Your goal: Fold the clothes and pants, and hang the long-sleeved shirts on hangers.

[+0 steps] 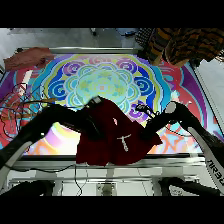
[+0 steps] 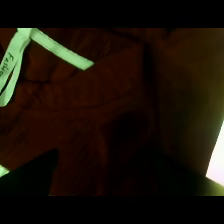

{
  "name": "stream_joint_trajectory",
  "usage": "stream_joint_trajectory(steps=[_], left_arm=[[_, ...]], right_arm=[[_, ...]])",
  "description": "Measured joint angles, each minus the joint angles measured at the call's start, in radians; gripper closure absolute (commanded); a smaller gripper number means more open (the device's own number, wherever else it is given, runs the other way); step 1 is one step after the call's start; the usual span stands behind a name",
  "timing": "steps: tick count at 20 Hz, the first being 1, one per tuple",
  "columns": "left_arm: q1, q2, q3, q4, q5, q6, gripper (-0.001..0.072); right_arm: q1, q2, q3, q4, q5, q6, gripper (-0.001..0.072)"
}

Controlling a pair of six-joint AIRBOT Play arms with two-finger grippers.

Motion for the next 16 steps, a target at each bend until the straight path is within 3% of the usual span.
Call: stream_joint_trajectory(steps=[1, 5, 7, 8, 9, 10, 11, 16], left_arm=[[-0.026, -0.024, 0.0, -0.003, 0.012, -0.007, 0.0058], [-0.095, -0.083, 0.0, -0.034, 0.026, -0.03, 0.0058], [-0.115, -0.101, 0.0, -0.047, 0.032, -0.034, 0.0058], [-0.122, -0.111, 0.0, -0.053, 0.032, -0.035, 0.0066], [-0.127, -0.123, 0.0, -0.058, 0.031, -0.038, 0.0177], [-0.131, -0.134, 0.0, -0.057, 0.024, -0.042, 0.038], [-0.133, -0.145, 0.0, -0.053, 0.007, -0.045, 0.0669], [-0.109, -0.155, 0.012, 0.053, -0.089, -0.062, 0.0676]], right_arm=[[0.004, -0.003, -0.001, -0.001, -0.003, -0.003, 0.0222], [0.012, -0.016, -0.004, 0.003, -0.032, -0.011, 0.0323], [0.013, -0.019, -0.005, 0.008, -0.059, -0.012, 0.0453], [0.013, -0.022, -0.005, 0.01, -0.068, -0.013, 0.0552], [0.014, -0.024, -0.005, 0.014, -0.075, -0.013, 0.0623], [0.014, -0.025, -0.005, 0.017, -0.084, -0.013, 0.0666], [0.014, -0.027, -0.005, 0.018, -0.09, -0.011, 0.0665], [0.014, -0.019, 0.02, 0.07, -0.13, 0.012, 0.0668]])
